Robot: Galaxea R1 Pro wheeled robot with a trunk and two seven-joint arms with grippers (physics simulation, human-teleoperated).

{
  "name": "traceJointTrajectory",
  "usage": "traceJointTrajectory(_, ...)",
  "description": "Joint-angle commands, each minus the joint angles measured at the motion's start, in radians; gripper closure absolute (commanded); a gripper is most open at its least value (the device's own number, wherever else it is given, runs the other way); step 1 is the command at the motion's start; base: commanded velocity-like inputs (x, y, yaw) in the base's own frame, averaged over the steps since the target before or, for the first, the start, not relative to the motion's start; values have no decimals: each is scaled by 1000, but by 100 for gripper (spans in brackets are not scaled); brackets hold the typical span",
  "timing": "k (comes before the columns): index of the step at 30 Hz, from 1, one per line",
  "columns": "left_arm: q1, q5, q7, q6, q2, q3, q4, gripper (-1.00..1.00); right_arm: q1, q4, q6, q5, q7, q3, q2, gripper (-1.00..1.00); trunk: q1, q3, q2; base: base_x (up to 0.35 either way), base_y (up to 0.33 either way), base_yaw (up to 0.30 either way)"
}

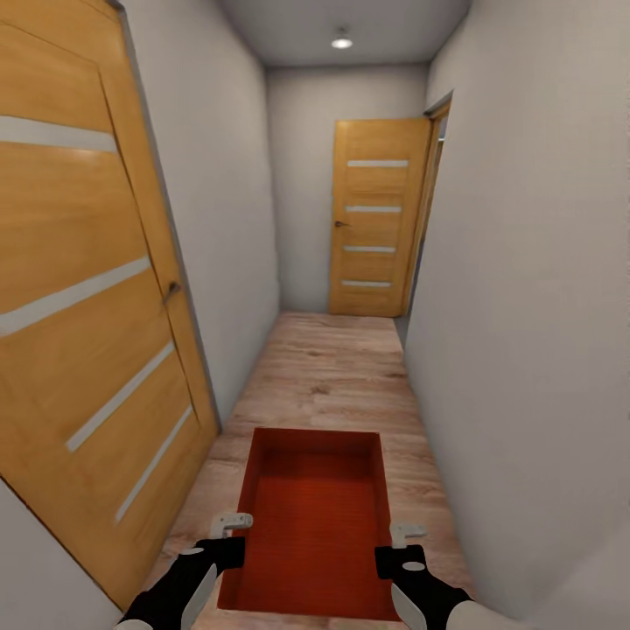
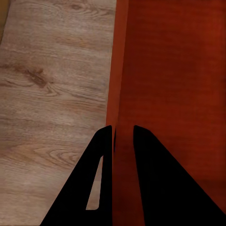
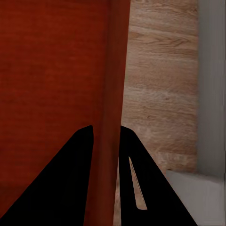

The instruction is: Move the two storage containers from the living room to the garage. In the garage, place one container on the floor and stack the other container on top of it (either order is fine).

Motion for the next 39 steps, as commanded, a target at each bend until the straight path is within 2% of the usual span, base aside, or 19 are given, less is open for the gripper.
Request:
traceJointTrajectory(1, 0, -10, 11, 7, 1, -8, -5, 100, -2, 18, -6, -20, -8, 9, -5, 100, 1, -2, -2, 323, 0, -233)
traceJointTrajectory(9, 0, -10, 11, 7, 1, -8, -5, 100, -2, 18, -6, -20, -8, 9, -6, 100, 1, -2, -2, 324, 0, -164)
traceJointTrajectory(39, 0, -10, 11, 7, 1, -8, -5, 100, -2, 18, -6, -20, -8, 9, -6, 100, 1, -2, -2, 324, 0, -2)
